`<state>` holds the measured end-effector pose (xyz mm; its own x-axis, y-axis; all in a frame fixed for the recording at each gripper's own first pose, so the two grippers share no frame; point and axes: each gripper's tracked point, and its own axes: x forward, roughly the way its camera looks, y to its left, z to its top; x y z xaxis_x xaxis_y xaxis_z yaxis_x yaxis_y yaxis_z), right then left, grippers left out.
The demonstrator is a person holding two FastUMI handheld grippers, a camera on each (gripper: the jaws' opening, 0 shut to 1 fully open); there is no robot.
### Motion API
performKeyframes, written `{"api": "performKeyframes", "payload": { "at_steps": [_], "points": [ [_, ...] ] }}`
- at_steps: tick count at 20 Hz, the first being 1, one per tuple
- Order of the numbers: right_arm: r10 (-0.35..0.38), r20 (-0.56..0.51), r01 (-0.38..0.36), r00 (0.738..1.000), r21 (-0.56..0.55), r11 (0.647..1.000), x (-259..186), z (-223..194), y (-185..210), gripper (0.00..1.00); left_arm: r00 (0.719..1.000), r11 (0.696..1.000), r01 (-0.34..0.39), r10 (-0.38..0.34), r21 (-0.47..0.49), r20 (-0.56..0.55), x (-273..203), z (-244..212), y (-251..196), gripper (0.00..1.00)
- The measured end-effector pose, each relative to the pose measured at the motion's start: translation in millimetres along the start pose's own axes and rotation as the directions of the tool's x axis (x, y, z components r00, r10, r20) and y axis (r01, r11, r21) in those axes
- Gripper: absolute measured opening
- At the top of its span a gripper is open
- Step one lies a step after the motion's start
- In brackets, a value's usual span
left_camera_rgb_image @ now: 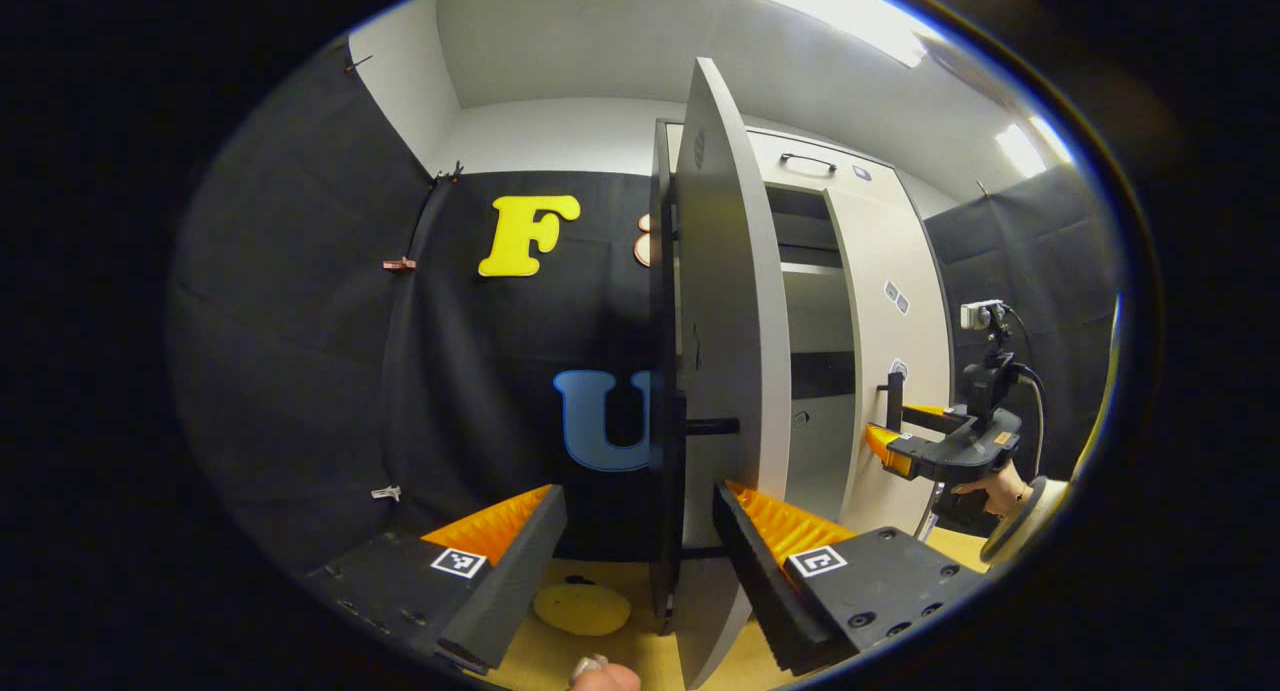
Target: Grasp the bottle in the cabinet with the left hand and place it on the coaster, then close the right door with the right hand and the left door with the left hand.
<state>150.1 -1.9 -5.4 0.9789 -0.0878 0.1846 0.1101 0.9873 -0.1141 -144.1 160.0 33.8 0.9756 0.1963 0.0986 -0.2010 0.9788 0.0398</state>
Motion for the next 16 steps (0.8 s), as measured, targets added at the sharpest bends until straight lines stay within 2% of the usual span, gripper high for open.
{"api": "performKeyframes", "payload": {
  "at_steps": [3,5,8,12,16],
  "points": [
    [-0.027,0.037,0.026,0.999,0.026,0.999,-35,17,-7,0.98,0.997,0.997,0.070,-0.071,0.040,0.006,39,-6,-11,0.94],
    [-0.063,0.011,0.062,0.998,0.050,0.997,-56,14,-22,0.97,0.991,0.991,0.131,-0.131,0.000,0.008,54,-3,-15,0.93],
    [-0.128,-0.083,0.129,0.988,0.003,0.992,-77,-10,-54,0.97,0.975,0.973,0.224,-0.224,-0.059,0.007,67,3,-33,0.93],
    [-0.120,-0.095,0.120,0.988,-0.008,0.993,-96,-18,-82,0.98,0.977,0.975,0.213,-0.213,-0.059,0.011,49,-7,-70,0.94],
    [-0.093,-0.112,0.092,0.989,-0.013,0.996,-92,-24,-108,0.98,0.971,0.966,0.240,-0.240,-0.096,0.019,64,-11,-115,0.94]
  ]
}}
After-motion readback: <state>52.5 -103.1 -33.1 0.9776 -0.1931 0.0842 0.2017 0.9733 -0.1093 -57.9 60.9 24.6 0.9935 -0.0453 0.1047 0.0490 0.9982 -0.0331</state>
